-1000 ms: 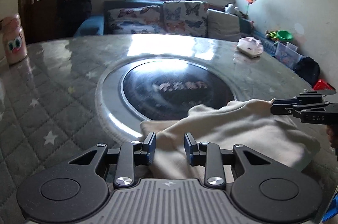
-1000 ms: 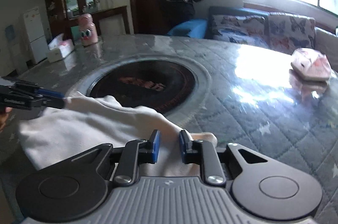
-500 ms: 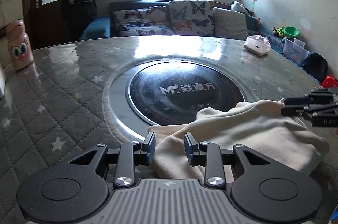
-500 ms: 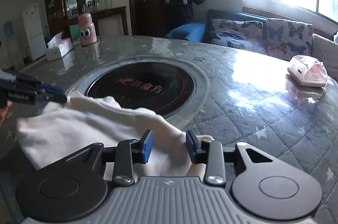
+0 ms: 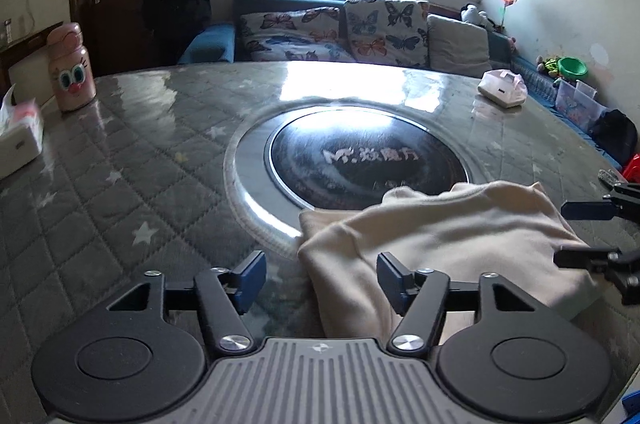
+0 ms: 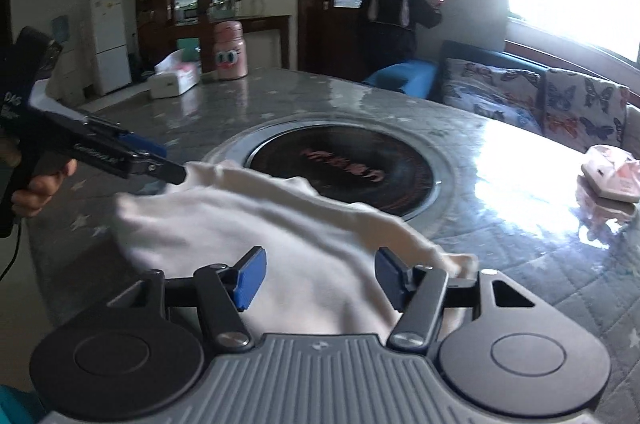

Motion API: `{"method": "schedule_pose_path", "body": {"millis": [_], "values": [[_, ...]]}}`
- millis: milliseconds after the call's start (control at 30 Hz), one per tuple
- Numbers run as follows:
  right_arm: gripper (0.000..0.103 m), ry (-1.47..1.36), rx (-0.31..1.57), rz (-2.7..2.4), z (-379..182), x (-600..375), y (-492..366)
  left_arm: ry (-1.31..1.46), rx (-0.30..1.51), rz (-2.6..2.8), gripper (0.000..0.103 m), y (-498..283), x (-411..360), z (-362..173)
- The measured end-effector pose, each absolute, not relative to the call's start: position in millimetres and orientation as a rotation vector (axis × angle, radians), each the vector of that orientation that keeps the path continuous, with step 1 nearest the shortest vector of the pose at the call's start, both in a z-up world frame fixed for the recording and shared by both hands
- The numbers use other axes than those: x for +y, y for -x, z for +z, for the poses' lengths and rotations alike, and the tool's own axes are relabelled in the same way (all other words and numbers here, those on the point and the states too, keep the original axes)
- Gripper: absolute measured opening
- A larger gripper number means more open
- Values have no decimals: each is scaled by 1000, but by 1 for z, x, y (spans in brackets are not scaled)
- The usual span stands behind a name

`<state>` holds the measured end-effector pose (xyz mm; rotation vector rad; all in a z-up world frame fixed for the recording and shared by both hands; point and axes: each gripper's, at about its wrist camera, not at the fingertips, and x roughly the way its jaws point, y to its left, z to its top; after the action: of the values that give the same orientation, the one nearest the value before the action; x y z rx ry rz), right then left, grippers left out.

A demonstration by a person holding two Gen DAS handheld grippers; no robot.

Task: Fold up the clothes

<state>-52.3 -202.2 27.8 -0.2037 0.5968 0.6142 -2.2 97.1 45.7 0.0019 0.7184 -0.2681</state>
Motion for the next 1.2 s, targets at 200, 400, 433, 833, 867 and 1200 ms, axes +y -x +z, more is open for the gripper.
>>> {"method": "schedule_pose_path", "body": {"millis": [200,400,433,833,867,1200], "values": [[68,222,584,581,19,-199,70,-5,720,-264,66,25,98,41],[69,182,600,500,5,-220,82,-20,732,-244,67,32,99,30],[69,174,602,496,5,-224,83,-21,731,-240,67,32,99,30],[70,134,621,366,0,-256,85,-52,720,-220,67,38,97,31],[70,135,627,364,-1,-257,85,-38,724,-221,67,37,100,31],[68,249,589,543,31,-223,89,41,704,-179,94,35,117,49]]}}
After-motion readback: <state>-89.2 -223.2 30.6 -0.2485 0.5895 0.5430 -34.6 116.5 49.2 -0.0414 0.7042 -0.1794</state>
